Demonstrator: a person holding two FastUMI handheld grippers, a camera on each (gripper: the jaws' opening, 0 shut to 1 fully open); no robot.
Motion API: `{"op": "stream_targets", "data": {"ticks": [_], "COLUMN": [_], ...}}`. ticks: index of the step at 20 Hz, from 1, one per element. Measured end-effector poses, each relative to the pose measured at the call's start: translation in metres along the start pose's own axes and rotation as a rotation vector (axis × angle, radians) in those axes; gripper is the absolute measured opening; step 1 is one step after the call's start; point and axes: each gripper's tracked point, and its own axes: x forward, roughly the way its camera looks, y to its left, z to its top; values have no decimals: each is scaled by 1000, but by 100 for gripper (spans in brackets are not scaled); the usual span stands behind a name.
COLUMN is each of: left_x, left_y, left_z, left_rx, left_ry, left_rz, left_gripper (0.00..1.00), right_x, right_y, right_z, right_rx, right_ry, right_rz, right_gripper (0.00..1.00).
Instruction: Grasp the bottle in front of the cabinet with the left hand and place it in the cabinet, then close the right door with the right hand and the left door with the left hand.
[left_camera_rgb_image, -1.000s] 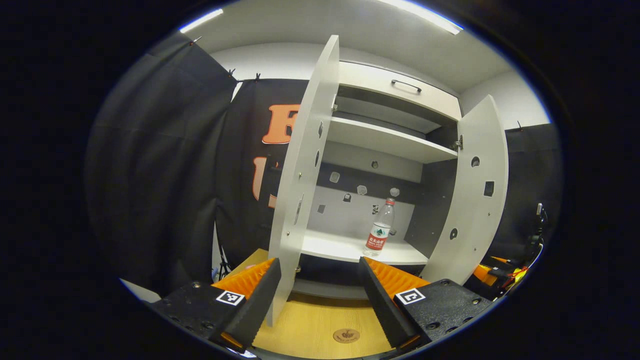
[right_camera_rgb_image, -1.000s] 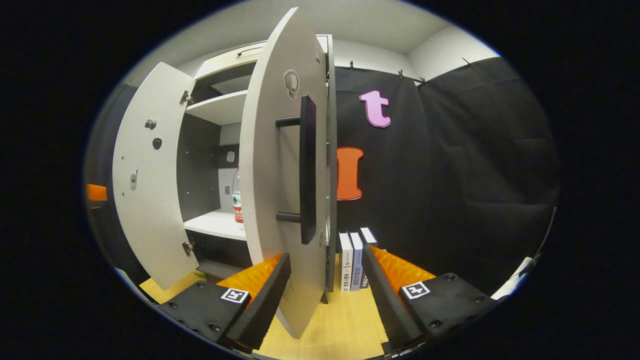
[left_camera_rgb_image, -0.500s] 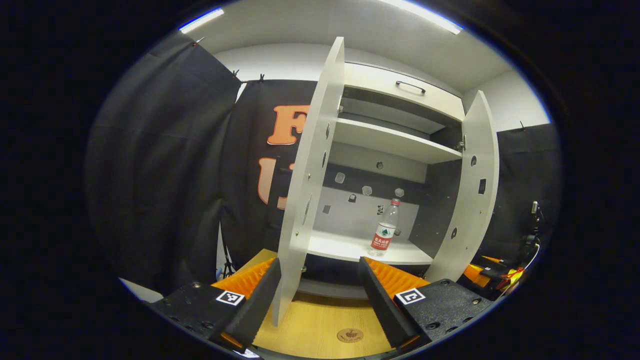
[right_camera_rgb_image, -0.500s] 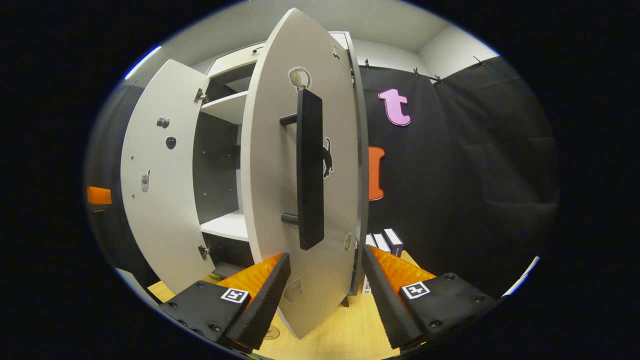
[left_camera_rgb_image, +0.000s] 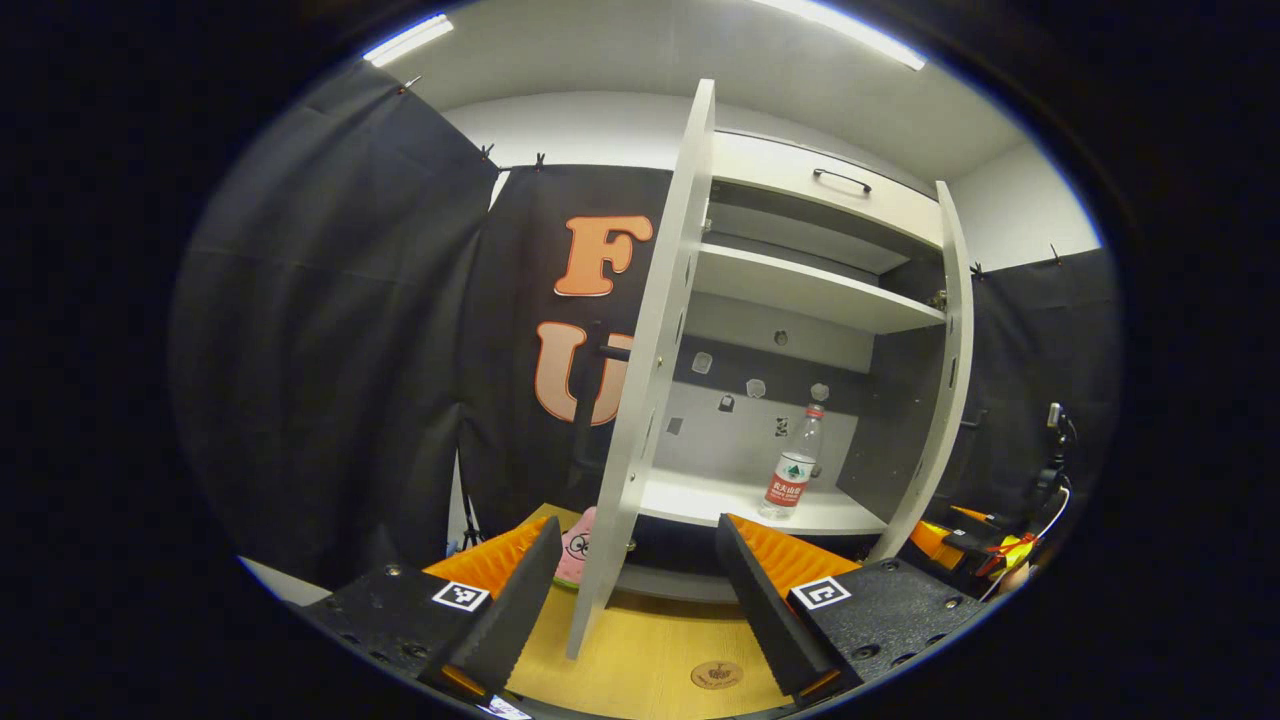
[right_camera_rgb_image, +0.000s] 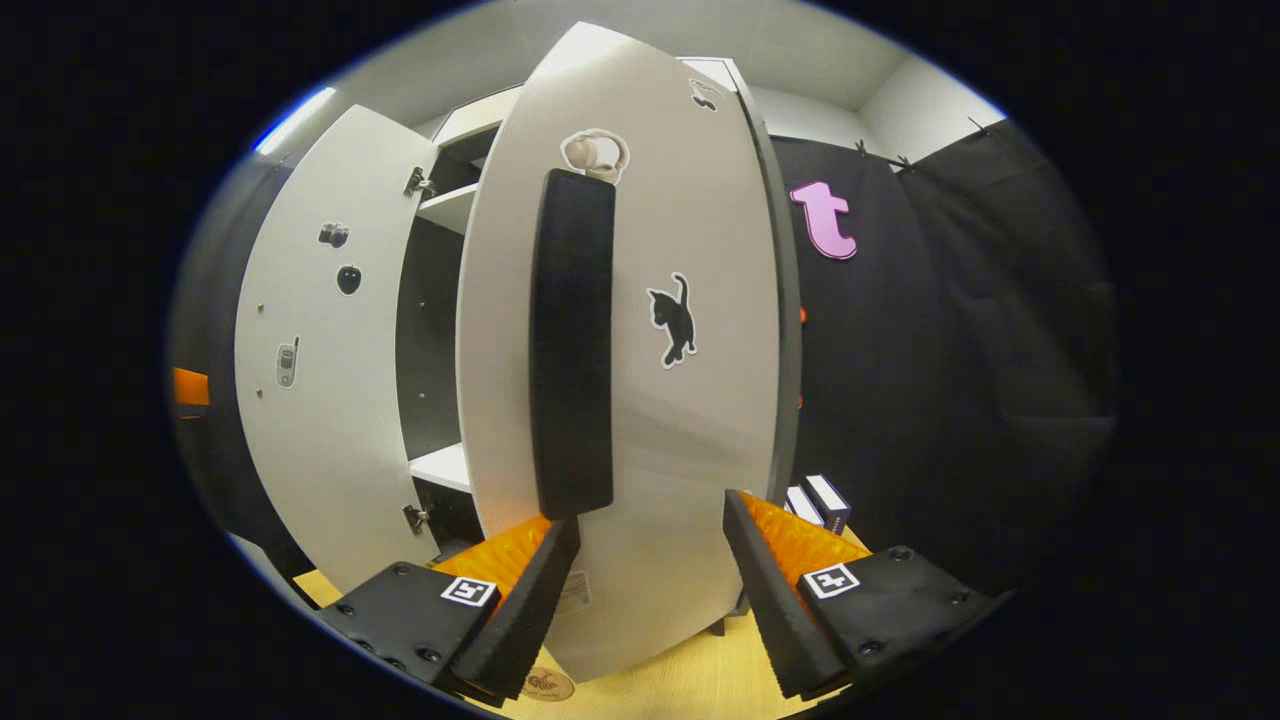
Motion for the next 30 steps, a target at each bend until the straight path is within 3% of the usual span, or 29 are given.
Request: {"op": "stream_targets", "data": {"ticks": [8,9,10,17,24,30], "left_x": [11,14,18,54,71,68], "left_y": [33,42,50,83,83,65], "left_z": [-7,-7,-8,-26,-26,-28], "left_rx": [-3,4,11,25,59,65], "left_ry": [12,10,11,45,52,63], "left_rz": [48,60,74,117,123,87], "left_gripper": [94,94,94,95,94,94], "right_x": [44,47,51,66,50,5], "right_y": [11,13,15,20,-4,-33], "right_z": [-2,-2,-2,-1,6,28], "right_rx": [-8,-11,-16,-45,-35,-47], "right_ry": [12,9,7,14,29,10], "right_rz": [-11,-17,-23,-33,-56,-86], "right_gripper": [95,100,95,95,96,96]}}
